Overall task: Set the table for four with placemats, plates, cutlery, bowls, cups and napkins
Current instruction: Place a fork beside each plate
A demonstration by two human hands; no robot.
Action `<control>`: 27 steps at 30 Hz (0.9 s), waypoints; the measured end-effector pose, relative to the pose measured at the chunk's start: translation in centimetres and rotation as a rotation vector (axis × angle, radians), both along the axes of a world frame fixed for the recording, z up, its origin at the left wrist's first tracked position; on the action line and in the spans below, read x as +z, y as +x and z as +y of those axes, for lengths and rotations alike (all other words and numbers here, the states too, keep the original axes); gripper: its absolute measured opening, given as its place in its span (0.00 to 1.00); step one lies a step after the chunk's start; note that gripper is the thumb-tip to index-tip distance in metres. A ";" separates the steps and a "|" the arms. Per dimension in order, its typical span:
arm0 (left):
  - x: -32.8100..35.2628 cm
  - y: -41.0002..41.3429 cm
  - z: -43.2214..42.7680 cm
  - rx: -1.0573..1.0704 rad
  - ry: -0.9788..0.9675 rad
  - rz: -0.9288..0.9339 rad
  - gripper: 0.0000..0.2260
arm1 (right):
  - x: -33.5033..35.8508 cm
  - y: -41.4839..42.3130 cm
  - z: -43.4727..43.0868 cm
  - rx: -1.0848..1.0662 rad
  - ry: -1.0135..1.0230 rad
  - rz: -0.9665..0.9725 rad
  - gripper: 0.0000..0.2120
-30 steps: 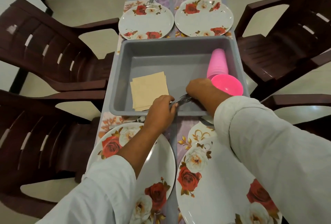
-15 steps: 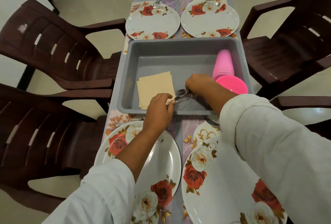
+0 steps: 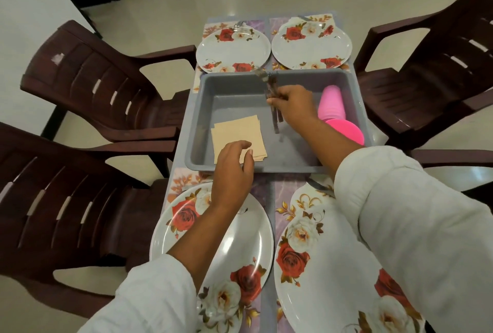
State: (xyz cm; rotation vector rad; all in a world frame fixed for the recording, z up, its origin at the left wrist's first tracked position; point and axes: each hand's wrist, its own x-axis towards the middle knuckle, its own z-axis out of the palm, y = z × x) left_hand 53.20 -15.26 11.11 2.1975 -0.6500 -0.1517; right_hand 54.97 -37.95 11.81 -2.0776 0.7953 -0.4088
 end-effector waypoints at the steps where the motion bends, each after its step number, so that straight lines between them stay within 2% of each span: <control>1: 0.4 -0.3 0.2 0.005 -0.012 0.009 0.10 | 0.4 -0.2 0.4 -0.039 0.059 -0.049 0.07; 8: 1.5 -1.3 2.9 0.036 -0.041 0.077 0.14 | 3.4 -3.7 6.3 -0.091 0.535 -0.267 0.04; 12: 1.0 -1.9 6.0 0.039 0.035 0.130 0.18 | 3.9 -7.3 11.7 -0.081 0.794 -0.253 0.03; 15: 1.1 -2.7 8.7 -0.028 0.028 0.236 0.14 | 3.5 -9.7 15.8 -0.119 0.943 -0.241 0.04; 18: 1.0 -3.9 10.8 -0.112 0.024 0.391 0.07 | 2.0 -11.6 19.2 -0.137 0.976 -0.188 0.06; 21: 0.8 -4.5 13.9 -0.141 -0.005 0.521 0.03 | -0.1 -13.0 23.4 -0.168 1.025 -0.182 0.06; 27: -1.3 -3.4 20.2 -0.253 0.052 0.633 0.09 | -2.0 -13.9 31.0 -0.303 1.074 -0.155 0.04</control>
